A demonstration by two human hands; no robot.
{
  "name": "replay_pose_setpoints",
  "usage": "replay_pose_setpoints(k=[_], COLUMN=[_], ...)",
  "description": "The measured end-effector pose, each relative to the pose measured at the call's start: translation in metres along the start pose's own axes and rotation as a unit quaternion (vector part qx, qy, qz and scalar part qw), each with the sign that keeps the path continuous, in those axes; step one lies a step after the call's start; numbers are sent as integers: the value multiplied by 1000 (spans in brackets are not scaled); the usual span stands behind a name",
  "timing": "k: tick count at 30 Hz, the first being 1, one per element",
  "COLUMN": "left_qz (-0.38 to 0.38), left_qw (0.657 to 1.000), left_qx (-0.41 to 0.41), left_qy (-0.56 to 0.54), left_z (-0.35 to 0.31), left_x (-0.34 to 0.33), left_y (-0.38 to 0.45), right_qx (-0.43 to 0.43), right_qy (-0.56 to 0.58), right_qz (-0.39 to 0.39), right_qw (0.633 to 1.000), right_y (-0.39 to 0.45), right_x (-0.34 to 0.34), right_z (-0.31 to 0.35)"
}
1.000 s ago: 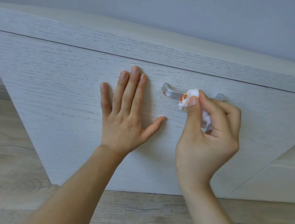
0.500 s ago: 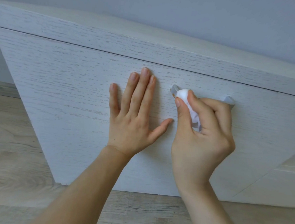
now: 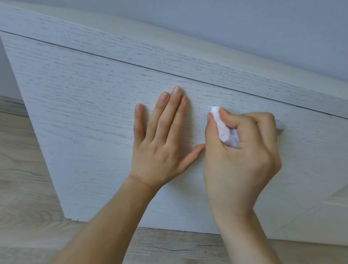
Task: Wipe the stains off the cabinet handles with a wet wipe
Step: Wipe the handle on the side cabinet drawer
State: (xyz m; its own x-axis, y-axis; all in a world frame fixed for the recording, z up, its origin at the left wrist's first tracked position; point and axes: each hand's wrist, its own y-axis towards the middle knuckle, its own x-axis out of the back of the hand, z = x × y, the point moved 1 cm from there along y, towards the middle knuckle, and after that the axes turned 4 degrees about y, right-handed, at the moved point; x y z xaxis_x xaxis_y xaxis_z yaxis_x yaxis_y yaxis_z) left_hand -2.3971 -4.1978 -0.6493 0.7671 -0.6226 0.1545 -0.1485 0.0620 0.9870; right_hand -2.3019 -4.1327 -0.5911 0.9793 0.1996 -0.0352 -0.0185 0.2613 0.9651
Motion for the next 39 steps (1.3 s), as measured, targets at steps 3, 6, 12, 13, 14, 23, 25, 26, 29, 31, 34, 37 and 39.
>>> replay_pose_setpoints(k=[3,6,12,13,14,23,25,26,29,31,34,37,39], left_qz=[13,21,12,9,7,4,8,9,17,24,32,33,31], left_qw=[1000,1000,1000,1000,1000,1000,1000,1000,1000,999,999,999,999], left_qx=[-7,-17,-8,-11,-14,-16,-18,-17,-14,-14,-14,-11,-10], left_qy=[1,3,-4,-8,-13,-19,-19,-18,-13,-15,-18,-14,-13], left_z=[2,3,1,2,2,3,4,4,4,3,3,3,3], left_x=[2,3,2,1,1,1,2,3,5,7,8,8,7], left_y=[0,-1,-1,-1,-1,-1,-1,0,1,2,2,2,1], right_qx=[-8,-73,-46,-34,-21,21,24,20,-6,-32,-104,-136,-130], right_qy=[1,14,16,6,-9,-113,-79,-61,-8,19,45,73,88], right_qz=[-2,-26,7,12,16,38,33,29,24,21,13,7,7], right_qw=[1000,997,999,999,1000,993,996,997,1000,999,994,988,988], right_y=[-2,-4,4,5,5,8,7,7,4,3,0,-1,2], right_x=[9,17,6,3,1,-11,-6,-4,3,9,18,23,21], right_z=[-5,-10,3,5,7,7,3,1,-1,-3,-7,-5,1])
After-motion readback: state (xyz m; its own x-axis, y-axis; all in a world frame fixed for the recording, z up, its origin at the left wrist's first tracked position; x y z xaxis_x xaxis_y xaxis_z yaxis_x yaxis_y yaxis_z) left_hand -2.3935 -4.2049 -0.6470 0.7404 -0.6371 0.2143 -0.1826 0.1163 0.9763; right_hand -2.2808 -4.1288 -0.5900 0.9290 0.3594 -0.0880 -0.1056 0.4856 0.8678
